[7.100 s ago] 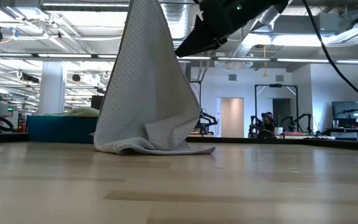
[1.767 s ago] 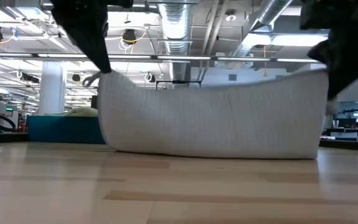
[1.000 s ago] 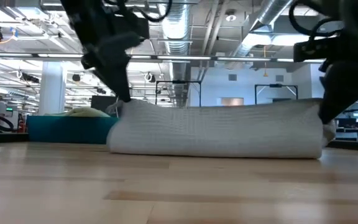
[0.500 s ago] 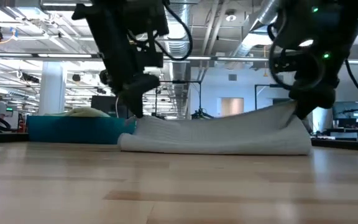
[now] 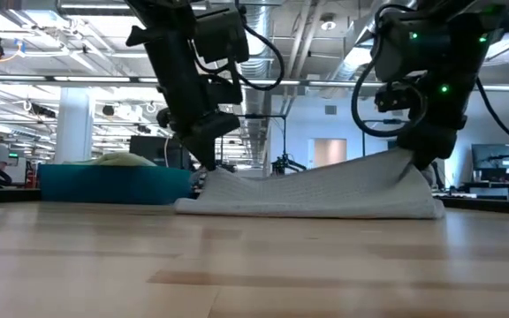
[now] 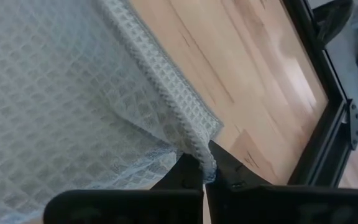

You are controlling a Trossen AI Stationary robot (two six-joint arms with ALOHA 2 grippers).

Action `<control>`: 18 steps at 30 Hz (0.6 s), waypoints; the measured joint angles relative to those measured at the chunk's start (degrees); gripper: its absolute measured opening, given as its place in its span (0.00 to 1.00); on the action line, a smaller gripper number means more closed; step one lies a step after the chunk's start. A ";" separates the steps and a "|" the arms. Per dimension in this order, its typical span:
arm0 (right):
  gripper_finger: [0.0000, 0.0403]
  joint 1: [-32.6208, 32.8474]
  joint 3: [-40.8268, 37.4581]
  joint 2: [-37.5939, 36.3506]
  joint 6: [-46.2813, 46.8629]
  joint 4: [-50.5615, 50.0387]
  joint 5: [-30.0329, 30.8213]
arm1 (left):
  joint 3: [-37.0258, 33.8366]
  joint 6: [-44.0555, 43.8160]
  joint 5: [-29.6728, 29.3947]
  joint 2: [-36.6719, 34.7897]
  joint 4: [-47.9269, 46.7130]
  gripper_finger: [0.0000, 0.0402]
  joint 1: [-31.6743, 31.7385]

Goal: Fold microfiber towels
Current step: Fold the gray towel

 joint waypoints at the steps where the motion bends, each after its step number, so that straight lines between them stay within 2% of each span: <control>1: 0.04 -0.20 0.00 0.00 0.00 0.02 0.01 | 0.00 0.75 0.84 0.00 0.91 0.00 0.34; 10: 0.12 -2.78 0.00 0.00 -0.13 -0.15 -0.16 | 0.00 3.33 2.30 -0.02 5.61 0.01 3.19; 18: 0.24 -5.07 -0.02 0.00 -3.00 0.43 -1.62 | 0.00 1.30 2.30 -0.02 5.90 0.17 4.86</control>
